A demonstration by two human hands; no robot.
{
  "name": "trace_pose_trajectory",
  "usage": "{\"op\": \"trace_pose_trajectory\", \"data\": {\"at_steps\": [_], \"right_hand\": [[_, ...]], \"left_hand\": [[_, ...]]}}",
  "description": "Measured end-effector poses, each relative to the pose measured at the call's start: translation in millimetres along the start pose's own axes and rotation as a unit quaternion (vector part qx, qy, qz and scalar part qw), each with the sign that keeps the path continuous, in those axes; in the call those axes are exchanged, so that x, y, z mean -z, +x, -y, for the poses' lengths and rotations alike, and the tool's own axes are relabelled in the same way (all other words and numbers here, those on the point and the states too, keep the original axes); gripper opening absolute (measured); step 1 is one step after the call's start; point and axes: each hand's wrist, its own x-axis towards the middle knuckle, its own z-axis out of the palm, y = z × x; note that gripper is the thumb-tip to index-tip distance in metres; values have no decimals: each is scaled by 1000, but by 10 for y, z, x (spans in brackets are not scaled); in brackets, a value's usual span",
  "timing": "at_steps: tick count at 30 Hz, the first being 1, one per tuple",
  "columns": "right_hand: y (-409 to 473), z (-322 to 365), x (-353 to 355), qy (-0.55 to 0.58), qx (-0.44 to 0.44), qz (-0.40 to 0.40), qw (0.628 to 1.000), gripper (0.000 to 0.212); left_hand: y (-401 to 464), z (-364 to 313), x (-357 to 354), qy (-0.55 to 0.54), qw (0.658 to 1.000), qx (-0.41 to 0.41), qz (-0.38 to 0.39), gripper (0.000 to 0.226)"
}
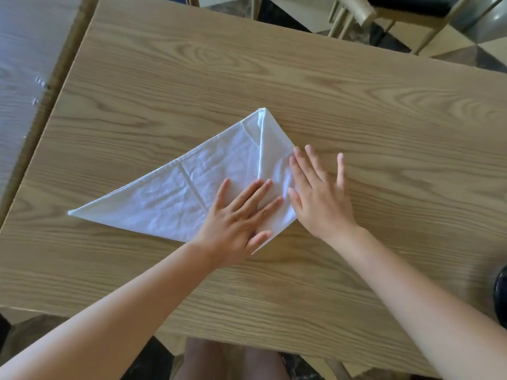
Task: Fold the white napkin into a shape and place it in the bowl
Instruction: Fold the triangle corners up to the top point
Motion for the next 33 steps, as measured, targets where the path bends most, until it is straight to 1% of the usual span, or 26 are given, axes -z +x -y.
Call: {"op": "trace_pose_trajectory", "data": {"at_steps": [2, 3, 6, 11, 15, 18, 21, 22, 24, 26, 28, 30, 33], "right_hand": [[260, 60, 56, 26, 9, -25, 999, 53], [414, 80, 59, 47, 18, -24, 998, 53], [746, 95, -45, 75, 34, 30, 996, 55], [753, 115, -128, 68, 23, 37, 997, 61], [776, 126, -116, 90, 8, 35, 995, 65], [777, 148, -127, 86, 1, 35, 996, 67], [767, 143, -127, 79, 3, 38, 996, 68], [762, 140, -131, 77, 4, 36, 996, 68], [763, 136, -133, 74, 7, 35, 997, 68], [759, 141, -133, 73, 9, 38, 997, 68], [753, 148, -138, 71, 12, 39, 997, 67], [756, 142, -144, 71, 10, 41, 997, 65], [764, 145, -148, 69, 11, 43, 997, 66]], "left_hand": [[9, -44, -19, 1, 1000, 13, -10, 50], [5, -77, -23, 1, 1000, 23, -15, 48], [-73, -200, -8, -5, 999, 48, -17, 47], [-446, -301, -6, 2, 999, 10, 38, 51], [-691, -382, 23, 4, 998, 21, 56, 56], [-767, -431, 20, 13, 997, 40, 69, 61], [-774, -472, 17, 1, 995, 61, 81, 61], [-769, -455, 22, -6, 993, 89, 79, 60], [-771, -322, 67, -21, 978, 200, 58, 59], [-817, -71, 129, -27, 946, 323, 22, 60], [-903, 204, 204, -38, 910, 412, 19, 61], [-984, 427, 272, -42, 884, 466, 22, 61], [-1080, 639, 359, -51, 850, 523, 14, 61]]}}
